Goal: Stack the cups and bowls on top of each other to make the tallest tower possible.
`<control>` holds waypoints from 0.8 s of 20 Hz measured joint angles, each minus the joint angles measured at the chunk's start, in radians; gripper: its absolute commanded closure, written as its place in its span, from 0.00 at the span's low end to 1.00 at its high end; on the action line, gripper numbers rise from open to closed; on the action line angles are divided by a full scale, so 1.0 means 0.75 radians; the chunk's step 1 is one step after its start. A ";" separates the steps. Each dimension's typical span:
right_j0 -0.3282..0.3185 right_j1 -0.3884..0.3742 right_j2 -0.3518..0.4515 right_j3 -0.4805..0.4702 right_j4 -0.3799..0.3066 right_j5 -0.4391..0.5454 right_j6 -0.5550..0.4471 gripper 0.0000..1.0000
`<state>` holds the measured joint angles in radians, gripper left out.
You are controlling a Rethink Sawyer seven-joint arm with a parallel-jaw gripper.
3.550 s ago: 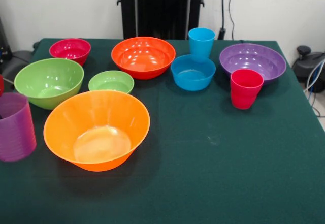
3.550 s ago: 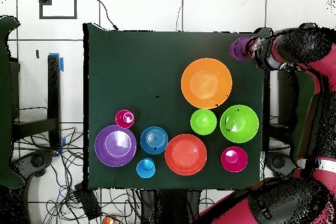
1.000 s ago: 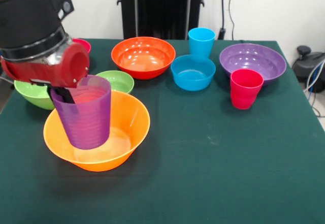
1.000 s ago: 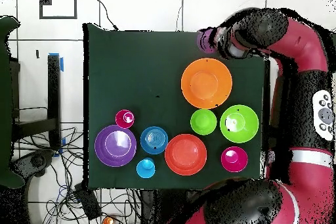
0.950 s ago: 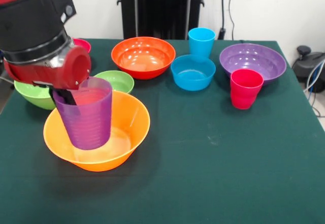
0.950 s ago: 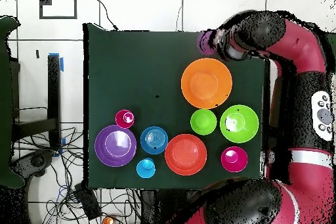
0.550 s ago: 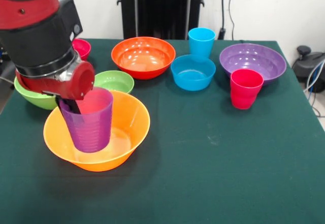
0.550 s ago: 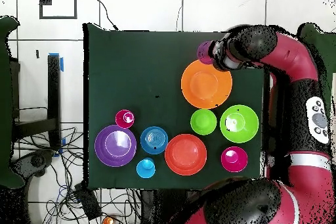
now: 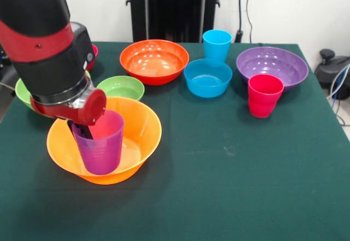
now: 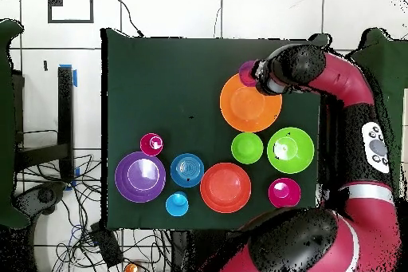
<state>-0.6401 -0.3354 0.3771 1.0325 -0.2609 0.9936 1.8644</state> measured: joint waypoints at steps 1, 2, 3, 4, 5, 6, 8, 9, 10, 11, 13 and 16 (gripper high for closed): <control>0.000 0.004 -0.001 0.000 0.000 0.000 0.000 1.00; 0.000 0.012 -0.002 0.001 0.000 0.000 0.000 1.00; 0.000 0.018 -0.002 0.003 0.001 0.000 0.000 1.00; -0.001 0.020 -0.002 0.008 0.005 0.000 0.000 1.00; -0.002 0.020 -0.002 0.013 0.009 0.000 0.000 1.00; -0.002 0.018 -0.002 0.018 0.014 0.000 0.000 1.00; -0.002 0.013 -0.002 0.028 0.023 0.000 0.000 1.00; -0.003 0.011 -0.002 0.032 0.026 0.000 0.000 1.00; -0.004 0.005 -0.002 0.043 0.030 0.000 0.000 1.00; -0.004 0.000 -0.002 0.052 0.032 0.000 0.000 1.00; -0.008 -0.011 -0.002 0.078 0.040 0.000 0.000 1.00; -0.014 -0.032 -0.002 0.127 0.049 0.000 0.000 1.00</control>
<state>-0.6508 -0.3591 0.3752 1.1277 -0.2244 0.9934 1.8644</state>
